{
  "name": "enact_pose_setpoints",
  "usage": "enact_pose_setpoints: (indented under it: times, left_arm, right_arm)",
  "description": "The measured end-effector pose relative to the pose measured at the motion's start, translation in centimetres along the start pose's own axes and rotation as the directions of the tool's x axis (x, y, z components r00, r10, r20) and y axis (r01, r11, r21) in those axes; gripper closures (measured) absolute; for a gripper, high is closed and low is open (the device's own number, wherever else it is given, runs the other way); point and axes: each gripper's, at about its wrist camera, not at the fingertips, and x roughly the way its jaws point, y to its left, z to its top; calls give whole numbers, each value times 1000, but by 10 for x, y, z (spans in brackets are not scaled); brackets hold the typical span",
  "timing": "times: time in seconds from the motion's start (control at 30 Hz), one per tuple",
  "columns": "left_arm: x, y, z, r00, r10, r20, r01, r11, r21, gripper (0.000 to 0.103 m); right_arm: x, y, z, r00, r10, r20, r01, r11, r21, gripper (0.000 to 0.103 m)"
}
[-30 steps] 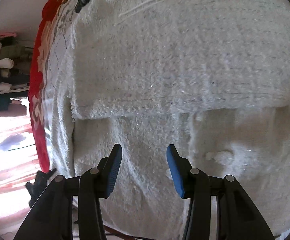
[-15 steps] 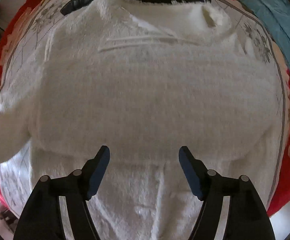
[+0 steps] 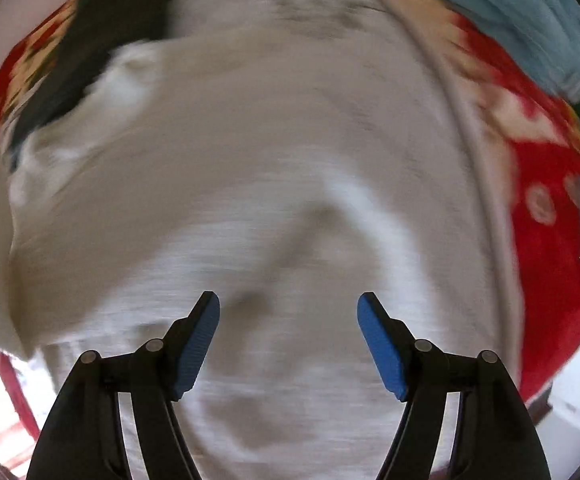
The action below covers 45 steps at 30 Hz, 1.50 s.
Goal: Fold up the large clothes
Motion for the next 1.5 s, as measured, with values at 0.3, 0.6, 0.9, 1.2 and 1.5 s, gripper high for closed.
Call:
enact_pose_setpoints:
  times: [0.3, 0.6, 0.9, 1.2, 1.5]
  left_arm:
    - [60, -96, -15, 982, -71, -177, 85, 994, 69, 66]
    - [18, -32, -5, 985, -108, -135, 102, 993, -52, 10]
    - [24, 88, -1, 965, 217, -147, -238, 961, -144, 9]
    - [53, 103, 7, 955, 249, -159, -270, 954, -130, 9]
    - [73, 98, 17, 949, 258, -181, -277, 957, -86, 9]
  right_arm:
    - [9, -108, -4, 999, -13, -33, 17, 990, 138, 30]
    - [-11, -122, 4, 972, 235, -7, -228, 949, 219, 30]
    - [-13, -32, 68, 905, 425, 7, -424, 901, 92, 30]
    - [29, 30, 90, 943, 328, -46, -330, 944, -19, 96]
    - [54, 49, 104, 991, 121, -59, -127, 985, -115, 94]
